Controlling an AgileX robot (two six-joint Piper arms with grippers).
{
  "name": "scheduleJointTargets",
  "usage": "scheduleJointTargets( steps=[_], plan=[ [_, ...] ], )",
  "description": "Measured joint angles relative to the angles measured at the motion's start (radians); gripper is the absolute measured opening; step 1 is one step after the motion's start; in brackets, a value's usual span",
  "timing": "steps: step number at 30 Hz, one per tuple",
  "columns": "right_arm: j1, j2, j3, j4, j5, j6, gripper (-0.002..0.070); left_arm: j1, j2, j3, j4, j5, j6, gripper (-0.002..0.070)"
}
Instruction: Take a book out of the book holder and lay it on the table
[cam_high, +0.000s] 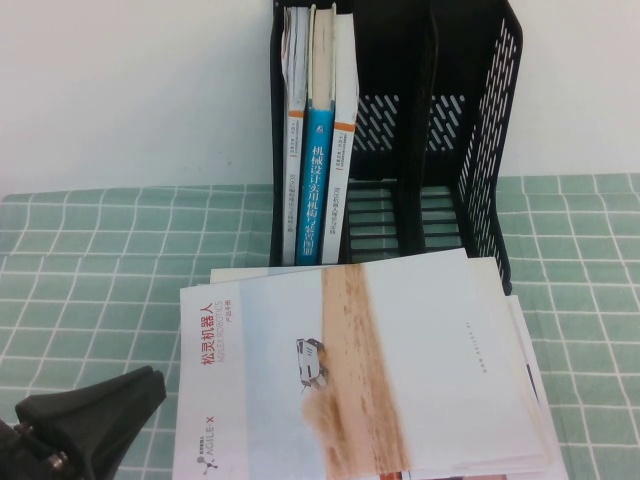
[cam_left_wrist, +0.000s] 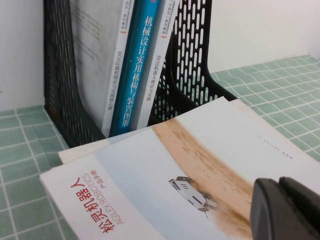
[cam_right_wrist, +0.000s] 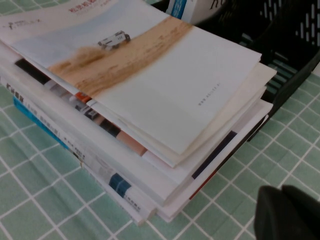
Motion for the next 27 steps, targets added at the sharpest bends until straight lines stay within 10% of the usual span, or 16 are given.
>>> scheduleJointTargets(
  steps=[17, 27],
  plan=[
    [0.0, 0.0, 0.001, 0.002, 0.0, 0.0, -0.0002, 0.0, -0.068, 0.026, -0.072, 0.016, 0.07, -0.0002],
    [0.0, 0.0, 0.001, 0.002, 0.0, 0.0, -0.0002, 0.196, -0.437, 0.069, -0.63, 0.006, 0.717, -0.0003]
  ],
)
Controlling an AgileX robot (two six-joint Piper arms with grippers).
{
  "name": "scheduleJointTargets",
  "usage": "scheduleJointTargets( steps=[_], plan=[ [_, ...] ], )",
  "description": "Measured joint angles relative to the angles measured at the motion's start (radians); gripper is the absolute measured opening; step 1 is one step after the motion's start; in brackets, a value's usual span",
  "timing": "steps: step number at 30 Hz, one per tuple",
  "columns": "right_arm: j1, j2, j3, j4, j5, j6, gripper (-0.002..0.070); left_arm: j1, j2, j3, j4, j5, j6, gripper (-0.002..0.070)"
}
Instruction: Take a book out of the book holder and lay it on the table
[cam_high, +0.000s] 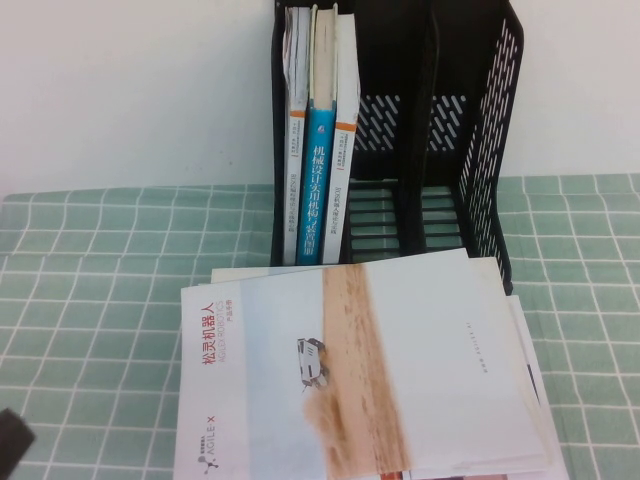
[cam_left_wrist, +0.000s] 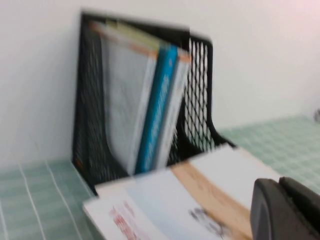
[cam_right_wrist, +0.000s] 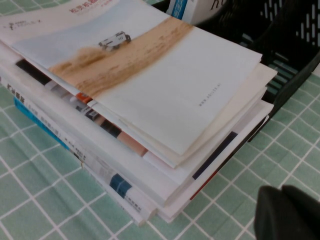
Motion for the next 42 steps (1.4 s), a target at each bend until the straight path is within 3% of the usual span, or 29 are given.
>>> scheduleJointTargets(
  steps=[5, 7, 13, 19, 23, 30, 38, 42],
  plan=[
    [0.0, 0.0, 0.0, 0.0, -0.001, 0.0, -0.0002, 0.237, -0.092, 0.08, -0.273, -0.106, 0.343, -0.0003],
    [0.0, 0.0, 0.002, 0.005, -0.001, 0.0, -0.0002, 0.332, -0.092, 0.115, -0.359, -0.125, 0.409, -0.0003],
    [0.0, 0.0, 0.002, 0.017, -0.001, 0.0, -0.0002, 0.58, -0.092, 0.248, -0.425, -0.186, 0.413, -0.0002],
    [0.0, 0.0, 0.002, 0.019, -0.001, 0.0, -0.0002, 0.716, -0.092, 0.305, -0.457, -0.101, 0.399, -0.0003],
    [0.0, 0.0, 0.002, 0.021, -0.001, 0.0, -0.0002, 0.74, -0.092, 0.307, -0.461, 0.002, 0.39, -0.0003],
    [0.0, 0.0, 0.002, 0.021, -0.001, 0.0, -0.0002, 0.74, -0.092, 0.307, -0.461, 0.005, 0.39, -0.0003],
    [0.0, 0.0, 0.002, 0.021, -0.001, 0.0, -0.0002, 0.643, -0.092, 0.307, -0.462, 0.005, 0.39, -0.0002],
    [0.0, 0.0, 0.002, 0.021, -0.001, 0.0, -0.0002, 0.633, -0.092, 0.307, -0.462, 0.005, 0.39, -0.0002]
  ],
)
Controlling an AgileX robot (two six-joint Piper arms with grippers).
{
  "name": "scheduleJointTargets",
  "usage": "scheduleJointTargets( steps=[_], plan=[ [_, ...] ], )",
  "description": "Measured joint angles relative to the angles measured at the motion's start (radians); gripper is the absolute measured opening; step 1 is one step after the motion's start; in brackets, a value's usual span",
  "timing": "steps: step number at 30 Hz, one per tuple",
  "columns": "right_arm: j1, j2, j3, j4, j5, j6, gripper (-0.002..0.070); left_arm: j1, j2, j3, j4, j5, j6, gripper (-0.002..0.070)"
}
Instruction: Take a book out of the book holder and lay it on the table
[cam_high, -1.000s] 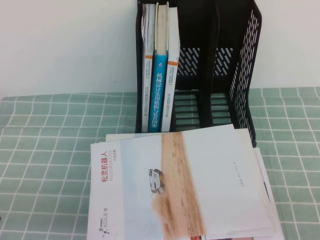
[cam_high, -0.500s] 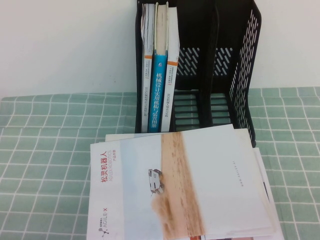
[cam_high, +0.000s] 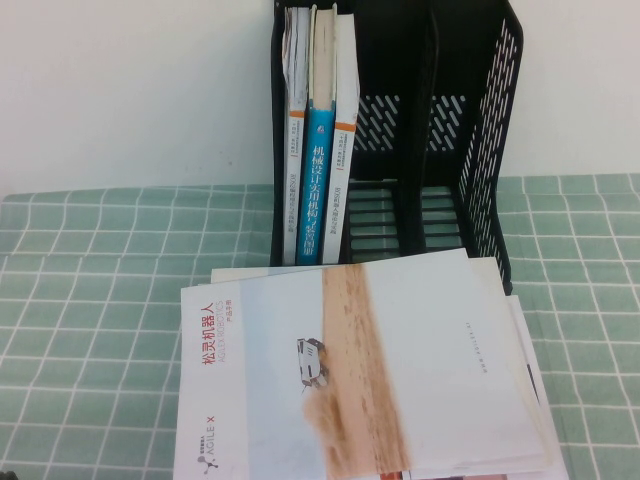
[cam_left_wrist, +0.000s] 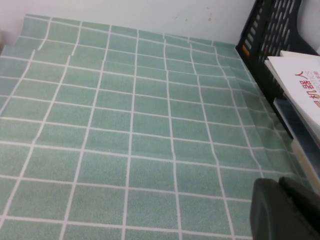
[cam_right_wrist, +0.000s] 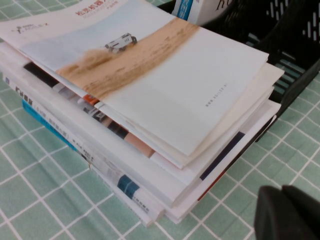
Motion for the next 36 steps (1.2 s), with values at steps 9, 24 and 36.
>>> scheduleJointTargets(
  steps=[9, 24, 36],
  plan=[
    [0.0, 0.0, 0.0, 0.0, 0.0, 0.0, -0.0002, 0.0, 0.0, 0.0, 0.002, 0.0, 0.006, -0.0003],
    [0.0, 0.0, 0.0, 0.0, 0.0, 0.0, -0.0002, -0.002, 0.0, 0.0, 0.004, 0.002, 0.212, -0.0003],
    [0.0, 0.0, 0.0, 0.0, 0.0, 0.0, -0.0002, -0.002, 0.0, 0.0, 0.004, 0.002, 0.224, -0.0002]
  ],
)
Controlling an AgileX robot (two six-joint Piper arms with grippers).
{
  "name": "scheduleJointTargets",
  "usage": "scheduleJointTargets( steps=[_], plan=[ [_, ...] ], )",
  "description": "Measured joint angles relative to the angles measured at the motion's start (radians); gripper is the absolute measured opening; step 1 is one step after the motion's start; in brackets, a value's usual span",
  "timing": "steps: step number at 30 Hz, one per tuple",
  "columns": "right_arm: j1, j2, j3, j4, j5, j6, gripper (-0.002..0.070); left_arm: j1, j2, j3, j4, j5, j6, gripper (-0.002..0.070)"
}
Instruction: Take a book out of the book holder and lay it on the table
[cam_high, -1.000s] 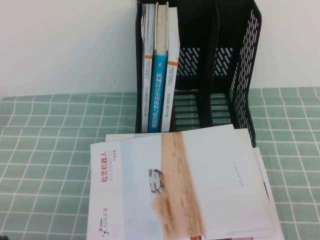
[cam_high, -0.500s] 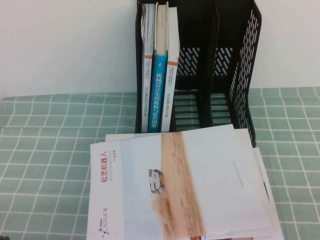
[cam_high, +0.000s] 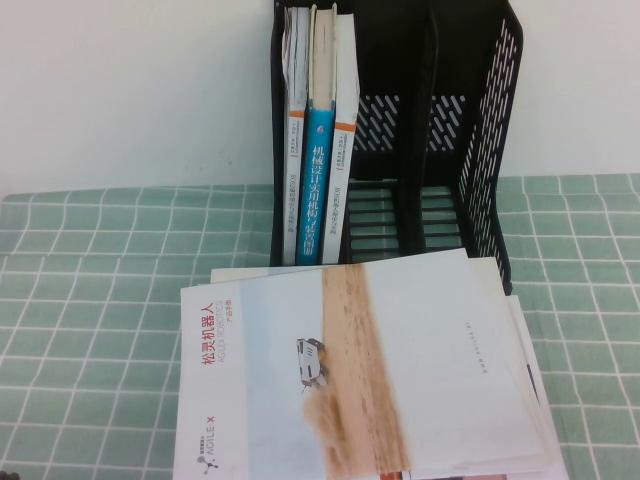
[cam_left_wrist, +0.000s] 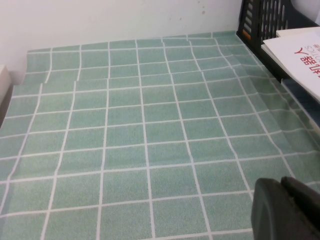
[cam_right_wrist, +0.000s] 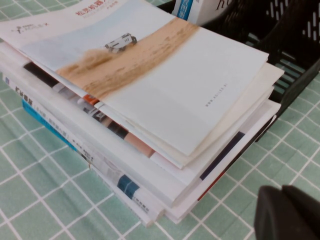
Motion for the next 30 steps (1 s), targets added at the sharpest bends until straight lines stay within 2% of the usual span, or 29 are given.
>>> scheduleJointTargets(
  steps=[7, 11, 18, 24, 30],
  plan=[
    [-0.015, -0.002, 0.007, -0.119, -0.05, 0.089, -0.0002, 0.0, 0.0, 0.0, 0.0, 0.0, 0.0, -0.0002],
    [-0.137, -0.037, 0.053, -0.208, -0.132, 0.155, -0.0002, 0.0, 0.0, 0.0, 0.0, 0.0, 0.0, -0.0003],
    [-0.419, -0.144, 0.239, -0.235, -0.304, 0.209, -0.0002, 0.0, 0.0, 0.0, 0.0, 0.002, 0.0, -0.0002],
    [-0.522, -0.148, 0.411, -0.246, -0.351, 0.243, -0.0002, 0.0, 0.0, 0.0, 0.0, 0.005, 0.0, -0.0003],
    [-0.575, -0.148, 0.417, -0.288, -0.335, 0.275, -0.0002, 0.0, 0.0, 0.0, 0.0, 0.005, 0.0, -0.0003]
  ],
)
